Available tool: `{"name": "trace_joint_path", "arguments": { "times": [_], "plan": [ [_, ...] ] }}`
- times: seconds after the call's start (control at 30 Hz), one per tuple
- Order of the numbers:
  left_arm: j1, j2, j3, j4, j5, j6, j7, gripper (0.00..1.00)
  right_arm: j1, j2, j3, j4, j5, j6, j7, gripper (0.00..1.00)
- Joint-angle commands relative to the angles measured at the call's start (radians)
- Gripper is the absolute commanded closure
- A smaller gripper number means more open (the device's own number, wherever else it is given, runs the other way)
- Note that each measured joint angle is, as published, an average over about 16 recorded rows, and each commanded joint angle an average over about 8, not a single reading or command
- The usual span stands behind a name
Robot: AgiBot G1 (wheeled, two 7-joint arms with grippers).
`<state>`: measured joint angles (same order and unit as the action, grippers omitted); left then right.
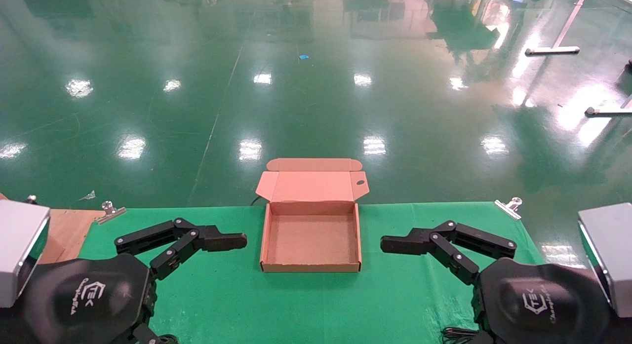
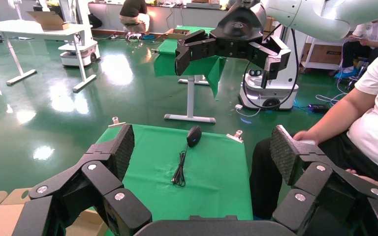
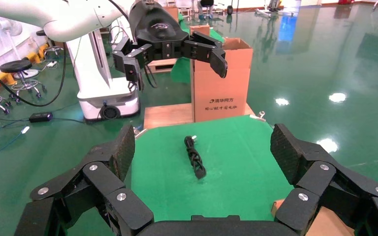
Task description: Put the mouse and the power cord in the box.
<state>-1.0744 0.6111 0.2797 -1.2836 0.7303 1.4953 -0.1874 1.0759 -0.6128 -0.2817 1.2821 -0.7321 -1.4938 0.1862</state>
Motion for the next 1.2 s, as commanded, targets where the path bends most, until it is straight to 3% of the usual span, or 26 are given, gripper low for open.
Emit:
{"name": "trace_joint_path", "arguments": {
  "times": [0.03,1.07,1.2],
  "plan": [
    [0.000,0.000,0.000,0.000,0.000,0.000,0.000,0.00,0.000,0.000,0.000,0.000,0.000,0.000,0.000,0.00],
    [0.000,0.000,0.000,0.000,0.000,0.000,0.000,0.00,0.000,0.001,0.000,0.000,-0.001,0.000,0.000,0.00],
    [-0.012,0.005,0.011,-0.001,0.022,0.004,0.001,0.00,0.012,0.007,-0.009,-0.002,-0.039,-0.005,-0.017,0.00]
  ]
}}
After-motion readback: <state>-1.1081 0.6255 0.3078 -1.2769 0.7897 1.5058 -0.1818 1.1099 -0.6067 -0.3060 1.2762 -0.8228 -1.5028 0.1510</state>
